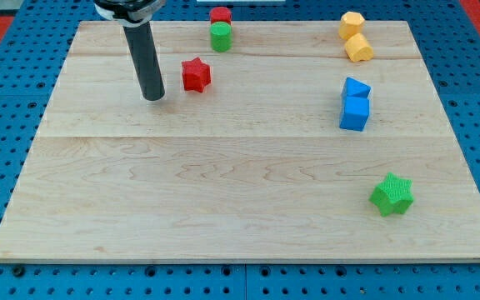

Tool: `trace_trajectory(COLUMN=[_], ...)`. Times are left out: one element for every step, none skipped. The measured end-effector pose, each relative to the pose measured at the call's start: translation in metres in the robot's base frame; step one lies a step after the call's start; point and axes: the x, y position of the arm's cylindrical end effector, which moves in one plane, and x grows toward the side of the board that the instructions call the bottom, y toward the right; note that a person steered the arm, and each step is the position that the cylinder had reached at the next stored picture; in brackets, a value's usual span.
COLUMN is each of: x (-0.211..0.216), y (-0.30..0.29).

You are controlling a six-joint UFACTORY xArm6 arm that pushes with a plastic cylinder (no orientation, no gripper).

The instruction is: Move red star below the green circle

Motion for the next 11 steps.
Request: trace_trajectory(x=[0.019,-0.021,-0.031,-0.028,-0.049,-0.050,-0.038,-0.039,-0.064,0.040,0.121], y=[0.056,0.077,0.063,0.006,-0.019,0.014,0.045,0.059,0.074,0.065,0.117])
